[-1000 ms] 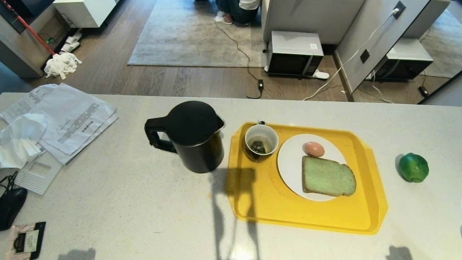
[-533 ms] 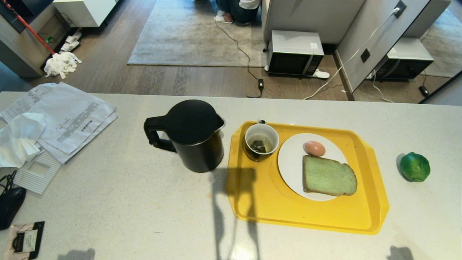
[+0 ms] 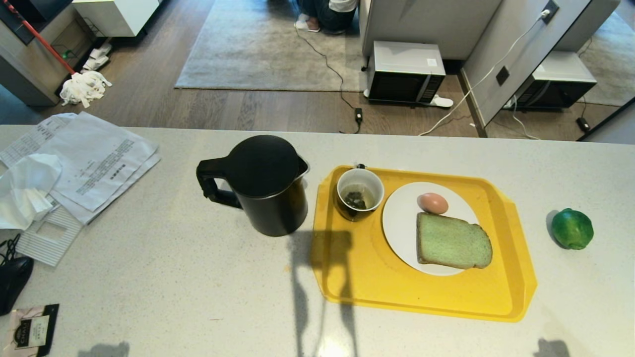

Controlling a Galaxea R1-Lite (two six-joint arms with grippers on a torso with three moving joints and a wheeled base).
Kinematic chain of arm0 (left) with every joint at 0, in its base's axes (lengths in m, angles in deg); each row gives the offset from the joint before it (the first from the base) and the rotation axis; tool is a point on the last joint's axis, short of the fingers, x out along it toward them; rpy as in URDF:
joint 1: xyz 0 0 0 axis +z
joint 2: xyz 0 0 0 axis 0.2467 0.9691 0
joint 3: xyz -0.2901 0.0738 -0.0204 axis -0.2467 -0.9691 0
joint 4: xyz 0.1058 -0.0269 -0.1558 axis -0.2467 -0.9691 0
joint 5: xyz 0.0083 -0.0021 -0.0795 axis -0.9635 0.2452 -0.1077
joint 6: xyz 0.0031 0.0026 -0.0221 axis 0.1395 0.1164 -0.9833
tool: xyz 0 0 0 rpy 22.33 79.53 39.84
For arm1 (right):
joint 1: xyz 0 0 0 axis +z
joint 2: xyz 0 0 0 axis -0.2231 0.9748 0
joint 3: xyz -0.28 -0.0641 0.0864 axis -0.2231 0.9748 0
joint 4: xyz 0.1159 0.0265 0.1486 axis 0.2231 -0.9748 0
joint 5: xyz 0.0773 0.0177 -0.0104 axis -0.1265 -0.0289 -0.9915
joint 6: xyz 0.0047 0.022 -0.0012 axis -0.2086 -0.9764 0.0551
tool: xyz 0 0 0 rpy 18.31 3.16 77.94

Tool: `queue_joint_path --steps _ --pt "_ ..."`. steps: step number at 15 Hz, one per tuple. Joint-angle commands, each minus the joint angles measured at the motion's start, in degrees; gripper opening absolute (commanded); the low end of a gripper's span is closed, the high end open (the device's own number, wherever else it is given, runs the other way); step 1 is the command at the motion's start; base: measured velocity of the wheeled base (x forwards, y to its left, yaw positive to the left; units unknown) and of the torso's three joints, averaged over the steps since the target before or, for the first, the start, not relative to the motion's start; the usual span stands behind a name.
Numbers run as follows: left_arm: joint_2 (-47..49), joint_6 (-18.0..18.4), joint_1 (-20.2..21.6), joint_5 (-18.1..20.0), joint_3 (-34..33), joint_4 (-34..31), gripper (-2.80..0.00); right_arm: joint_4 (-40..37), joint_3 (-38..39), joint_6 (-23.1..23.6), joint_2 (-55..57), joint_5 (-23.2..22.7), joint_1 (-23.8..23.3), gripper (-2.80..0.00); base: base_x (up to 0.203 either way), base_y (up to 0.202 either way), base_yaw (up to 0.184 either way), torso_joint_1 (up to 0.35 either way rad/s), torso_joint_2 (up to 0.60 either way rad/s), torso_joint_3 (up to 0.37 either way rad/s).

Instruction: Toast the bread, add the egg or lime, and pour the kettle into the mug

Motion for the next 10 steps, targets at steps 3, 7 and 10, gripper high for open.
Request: queue_joint_path --steps 3,7,10 --pt "0.07 0.01 -0.04 0.02 -0.01 0.01 -2.80 0.00 0.00 0.02 0.05 -0.01 0.06 -2.80 0.000 0.000 0.000 -0.061 0.13 0.067" --pt "0.07 0.01 0.05 0.02 -0.01 0.01 -2.80 0.00 0.08 0.02 0.05 -0.01 0.08 -2.80 0.000 0.000 0.000 -0.062 0.13 0.074" --pt "0.07 0.01 -0.04 -0.16 -0.01 0.01 -2.80 0.00 0.00 0.02 0.05 -0.01 0.08 -2.80 0.000 0.000 0.000 -0.053 0.12 0.059"
